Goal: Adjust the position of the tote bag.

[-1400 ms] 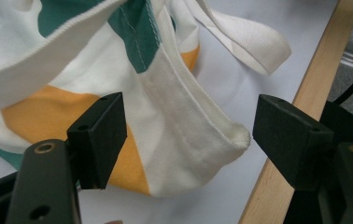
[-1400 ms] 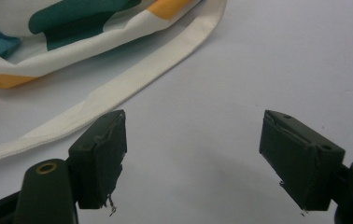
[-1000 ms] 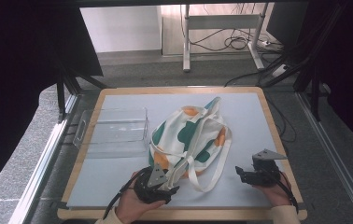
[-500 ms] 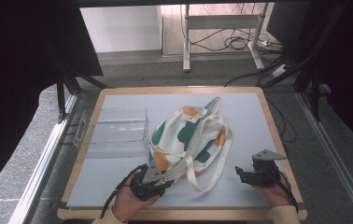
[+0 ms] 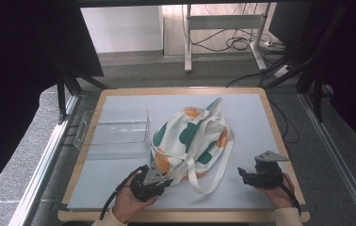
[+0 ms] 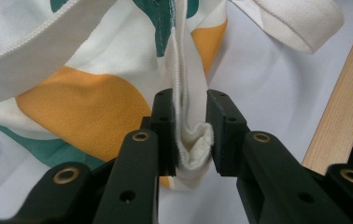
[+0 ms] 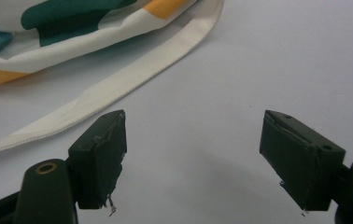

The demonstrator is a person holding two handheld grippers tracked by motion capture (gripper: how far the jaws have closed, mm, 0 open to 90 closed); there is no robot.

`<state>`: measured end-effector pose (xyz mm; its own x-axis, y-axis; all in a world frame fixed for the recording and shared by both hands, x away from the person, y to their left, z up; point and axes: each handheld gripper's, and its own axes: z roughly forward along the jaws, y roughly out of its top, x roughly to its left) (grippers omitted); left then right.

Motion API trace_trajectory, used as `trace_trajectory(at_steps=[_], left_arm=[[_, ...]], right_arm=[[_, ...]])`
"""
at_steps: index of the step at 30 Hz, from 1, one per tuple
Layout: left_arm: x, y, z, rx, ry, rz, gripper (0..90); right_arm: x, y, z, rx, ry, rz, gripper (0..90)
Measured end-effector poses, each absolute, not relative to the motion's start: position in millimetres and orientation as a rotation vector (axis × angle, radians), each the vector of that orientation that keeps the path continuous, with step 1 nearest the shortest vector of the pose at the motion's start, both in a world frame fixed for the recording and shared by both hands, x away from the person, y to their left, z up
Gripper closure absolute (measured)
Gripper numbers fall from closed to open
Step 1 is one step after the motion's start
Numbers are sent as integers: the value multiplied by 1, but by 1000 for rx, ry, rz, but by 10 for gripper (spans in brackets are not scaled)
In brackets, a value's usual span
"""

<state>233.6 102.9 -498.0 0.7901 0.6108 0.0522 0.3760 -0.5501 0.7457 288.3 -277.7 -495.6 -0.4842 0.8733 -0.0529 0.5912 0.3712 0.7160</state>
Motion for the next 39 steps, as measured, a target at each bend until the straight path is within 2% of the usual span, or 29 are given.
trace_trajectory(at_steps=[19,39], left_arm=[[237,108,-499,2198,748,344,754],[239,109,-499,2199,750,338,754]], right_arm=[[289,-270,-471,1259,2131,987,281],[345,-233,-447,1316,2139,991,289]])
